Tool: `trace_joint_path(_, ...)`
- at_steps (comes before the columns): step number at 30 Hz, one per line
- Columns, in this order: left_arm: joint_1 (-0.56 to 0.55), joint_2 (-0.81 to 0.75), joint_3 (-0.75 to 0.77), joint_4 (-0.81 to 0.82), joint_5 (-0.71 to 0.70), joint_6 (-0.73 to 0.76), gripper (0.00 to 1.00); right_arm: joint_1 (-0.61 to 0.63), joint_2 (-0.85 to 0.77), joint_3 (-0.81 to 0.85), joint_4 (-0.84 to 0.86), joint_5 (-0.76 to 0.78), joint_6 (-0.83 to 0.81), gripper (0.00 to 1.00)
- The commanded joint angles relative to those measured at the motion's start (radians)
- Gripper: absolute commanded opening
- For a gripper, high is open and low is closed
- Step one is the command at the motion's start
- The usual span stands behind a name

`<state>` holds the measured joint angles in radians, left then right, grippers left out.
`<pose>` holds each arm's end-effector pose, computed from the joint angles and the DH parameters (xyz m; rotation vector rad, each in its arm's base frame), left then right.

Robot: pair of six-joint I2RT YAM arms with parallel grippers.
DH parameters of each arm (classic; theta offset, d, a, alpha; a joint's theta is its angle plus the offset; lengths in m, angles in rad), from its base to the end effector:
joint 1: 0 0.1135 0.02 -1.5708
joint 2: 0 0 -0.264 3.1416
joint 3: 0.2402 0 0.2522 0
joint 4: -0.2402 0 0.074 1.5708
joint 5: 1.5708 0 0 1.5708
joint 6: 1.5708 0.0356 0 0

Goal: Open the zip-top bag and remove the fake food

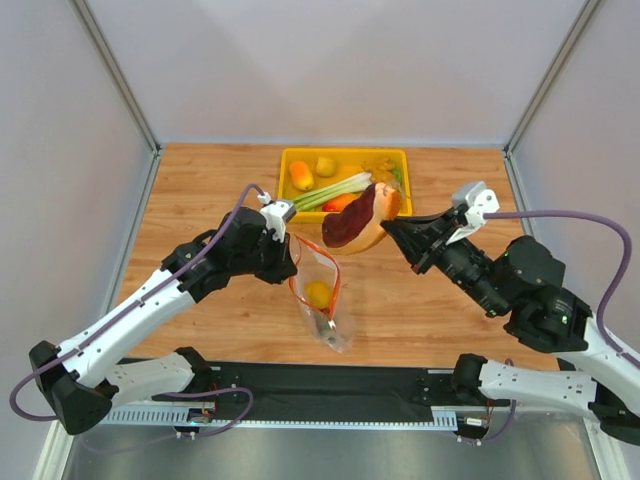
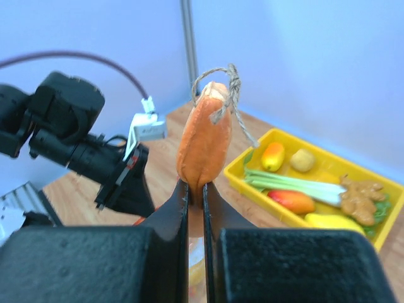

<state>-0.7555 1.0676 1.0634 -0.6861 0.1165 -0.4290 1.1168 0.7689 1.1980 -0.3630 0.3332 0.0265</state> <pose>0.1589 -0.1554 0.3341 0.4494 2.3274 -0.7378 0.0699 0.1166 0.4607 -0.5550 1.4420 0.6640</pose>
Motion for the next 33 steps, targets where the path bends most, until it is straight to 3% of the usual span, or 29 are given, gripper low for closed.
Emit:
trace_joint_path(1,0.016,-0.031,0.053,-0.061,0.002,0.079,0.00,-0.015,0.018,0.081,0.007,0.066,-0.094,0.00)
trace_joint_path(5,0.028,-0.032,0.053,-0.069,0.026,0.122,0.00,-0.116,0.079,0.123,0.015,-0.043,-0.077,0.00)
trace_joint_path(7,0.036,-0.031,0.043,-0.064,0.031,0.144,0.00,-0.266,0.143,0.147,0.036,-0.156,-0.038,0.00)
trace_joint_path(14,0.054,-0.047,-0.039,0.022,0.118,0.214,0.00,-0.518,0.370,0.244,0.107,-0.449,0.081,0.00)
trace_joint_path(25,0.087,-0.074,-0.068,0.045,0.149,0.242,0.00,-0.644,0.621,0.232,0.415,-0.658,0.217,0.00)
trace_joint_path(33,0.111,-0.066,-0.077,0.048,0.192,0.240,0.00,-0.678,0.831,0.324,0.486,-0.680,0.253,0.00)
